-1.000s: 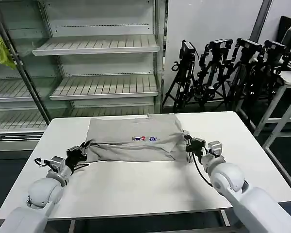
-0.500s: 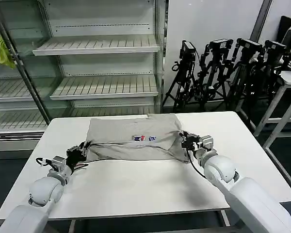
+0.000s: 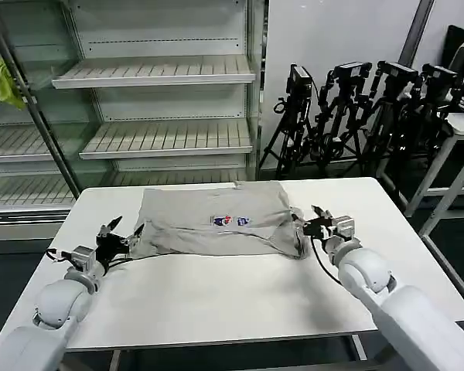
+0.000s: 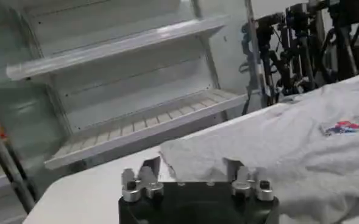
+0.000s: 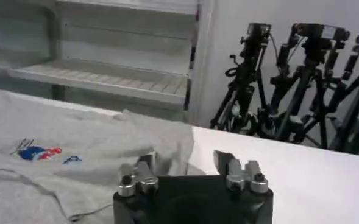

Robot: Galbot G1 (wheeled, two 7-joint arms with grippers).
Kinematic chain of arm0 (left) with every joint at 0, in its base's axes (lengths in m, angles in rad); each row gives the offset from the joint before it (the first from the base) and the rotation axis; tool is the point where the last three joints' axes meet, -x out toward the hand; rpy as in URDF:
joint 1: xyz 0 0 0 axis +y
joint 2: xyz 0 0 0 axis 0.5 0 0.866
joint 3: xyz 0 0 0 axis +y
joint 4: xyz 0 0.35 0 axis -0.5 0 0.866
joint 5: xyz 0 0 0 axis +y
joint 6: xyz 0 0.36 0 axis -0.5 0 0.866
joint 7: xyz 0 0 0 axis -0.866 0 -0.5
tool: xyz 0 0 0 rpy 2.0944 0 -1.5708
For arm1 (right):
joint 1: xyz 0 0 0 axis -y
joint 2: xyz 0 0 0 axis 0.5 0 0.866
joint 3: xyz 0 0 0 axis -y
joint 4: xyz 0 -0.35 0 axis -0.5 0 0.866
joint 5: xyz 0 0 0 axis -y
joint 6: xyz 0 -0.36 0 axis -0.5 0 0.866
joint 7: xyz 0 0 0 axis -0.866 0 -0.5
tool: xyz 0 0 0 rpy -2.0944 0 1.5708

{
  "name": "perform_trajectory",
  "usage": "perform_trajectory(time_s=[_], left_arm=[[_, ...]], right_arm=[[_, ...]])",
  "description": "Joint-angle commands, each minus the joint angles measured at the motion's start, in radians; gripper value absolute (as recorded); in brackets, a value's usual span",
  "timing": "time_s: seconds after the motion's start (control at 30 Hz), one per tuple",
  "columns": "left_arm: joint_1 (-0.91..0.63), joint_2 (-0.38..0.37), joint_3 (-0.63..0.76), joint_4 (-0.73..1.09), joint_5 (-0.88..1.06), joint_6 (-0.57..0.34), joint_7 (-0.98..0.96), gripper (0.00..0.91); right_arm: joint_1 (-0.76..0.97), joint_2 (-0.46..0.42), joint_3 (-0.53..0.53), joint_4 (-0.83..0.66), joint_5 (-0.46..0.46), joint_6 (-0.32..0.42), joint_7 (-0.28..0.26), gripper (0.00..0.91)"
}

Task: Fold and organize the clothes.

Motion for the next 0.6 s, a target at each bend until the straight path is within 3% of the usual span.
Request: perform_trajectory(time_s=[0.03,0.6], left_arm=[[0.178,-0.008,-0.06,-0.119,-0.029,0.041,-0.002,0.907],[0.114,-0.049,-0.016,-0.004,-0.003,0.007,0.006,0.907]], right_arm=[[-0.272,-0.064,0.117,0.223,0.001,-0.008,0.002,0.907],[-0.325,0.03,0.091,0.154,-0.088,0.018,-0.005,0.907]])
